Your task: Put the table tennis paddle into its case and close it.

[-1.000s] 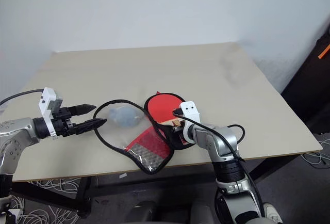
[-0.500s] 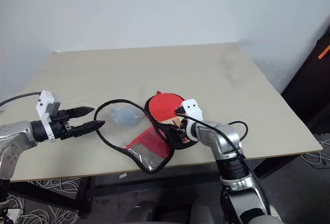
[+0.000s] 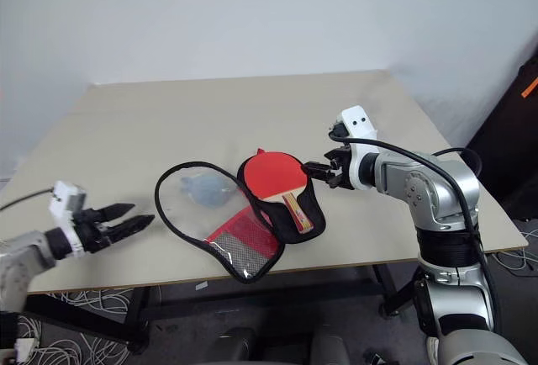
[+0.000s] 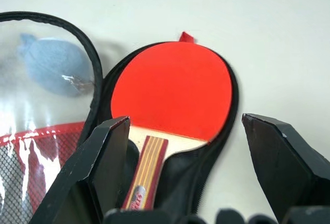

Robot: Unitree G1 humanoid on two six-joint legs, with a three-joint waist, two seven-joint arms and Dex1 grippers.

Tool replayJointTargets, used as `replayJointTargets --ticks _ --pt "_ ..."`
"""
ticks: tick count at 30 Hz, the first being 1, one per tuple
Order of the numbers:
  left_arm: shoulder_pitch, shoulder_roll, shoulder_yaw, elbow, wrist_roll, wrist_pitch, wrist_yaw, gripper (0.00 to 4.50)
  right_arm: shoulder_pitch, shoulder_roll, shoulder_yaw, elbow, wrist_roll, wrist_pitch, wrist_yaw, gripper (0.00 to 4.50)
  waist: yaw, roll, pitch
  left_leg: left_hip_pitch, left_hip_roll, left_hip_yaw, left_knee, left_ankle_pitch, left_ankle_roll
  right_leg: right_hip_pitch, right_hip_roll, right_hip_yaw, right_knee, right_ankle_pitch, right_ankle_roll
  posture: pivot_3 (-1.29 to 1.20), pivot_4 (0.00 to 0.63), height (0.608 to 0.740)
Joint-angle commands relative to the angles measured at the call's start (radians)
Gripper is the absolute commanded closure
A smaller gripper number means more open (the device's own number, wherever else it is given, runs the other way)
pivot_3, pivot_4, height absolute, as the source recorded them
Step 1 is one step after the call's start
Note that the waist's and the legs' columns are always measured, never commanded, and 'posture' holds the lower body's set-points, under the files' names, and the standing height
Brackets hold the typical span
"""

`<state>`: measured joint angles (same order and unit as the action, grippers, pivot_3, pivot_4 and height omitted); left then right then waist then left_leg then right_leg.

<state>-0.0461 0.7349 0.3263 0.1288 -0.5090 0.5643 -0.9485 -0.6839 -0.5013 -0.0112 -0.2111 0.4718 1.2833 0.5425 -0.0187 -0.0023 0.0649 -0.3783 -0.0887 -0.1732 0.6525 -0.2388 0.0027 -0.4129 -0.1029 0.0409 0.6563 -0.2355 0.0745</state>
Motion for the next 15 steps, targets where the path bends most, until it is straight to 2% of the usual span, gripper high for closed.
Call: replayJointTargets --ticks 1,5,10,13,15 --pt "-0.037 -0.035 -0.023 -0.033 0.006 -0.023 0.035 1.28 -0.022 0.008 -0.01 -0.026 0.013 -0.014 -0.009 0.68 -0.001 0.0 0.0 0.0 0.0 -0.001 0.0 0.0 0.0 0.0 0.0 0.0 0.0 0.0 0.0 0.0 0.0 0.698" --pt "-0.069 -0.08 -0.081 -0.093 -0.018 0.011 0.032 2.72 -0.015 0.024 -0.013 -0.032 0.013 -0.002 -0.029 0.68 -0.001 0.0 0.0 -0.001 0.0 -0.001 0.0 0.0 0.0 0.0 0.0 0.001 0.0 0.0 0.0 0.0 0.0 0.698" --pt "-0.108 -0.079 -0.138 -0.243 -0.119 0.128 -0.024 4.47 -0.015 0.009 -0.015 -0.016 0.007 -0.011 -0.028 0.68 -0.002 0.0 0.0 -0.001 0.0 -0.001 0.0 0.0 0.0 0.0 0.0 0.001 0.0 0.0 0.0 0.0 0.0 0.698" --pt "-0.186 -0.113 -0.198 -0.291 -0.14 0.165 -0.015 4.47 -0.017 -0.006 -0.014 0.003 -0.001 -0.023 -0.023 0.68 0.0 0.0 0.0 0.0 0.0 -0.001 0.001 0.0 0.0 0.001 0.0 0.001 0.0 0.0 0.0 0.0 0.0 0.698" --pt "-0.268 -0.172 -0.269 -0.278 -0.098 0.149 0.019 4.47 -0.02 -0.018 -0.013 0.028 -0.007 -0.039 -0.017 0.68 0.005 0.0 0.0 -0.001 -0.001 0.0 0.003 0.0 0.0 0.003 0.0 -0.001 0.0 0.0 0.0 0.0 0.0 0.698"
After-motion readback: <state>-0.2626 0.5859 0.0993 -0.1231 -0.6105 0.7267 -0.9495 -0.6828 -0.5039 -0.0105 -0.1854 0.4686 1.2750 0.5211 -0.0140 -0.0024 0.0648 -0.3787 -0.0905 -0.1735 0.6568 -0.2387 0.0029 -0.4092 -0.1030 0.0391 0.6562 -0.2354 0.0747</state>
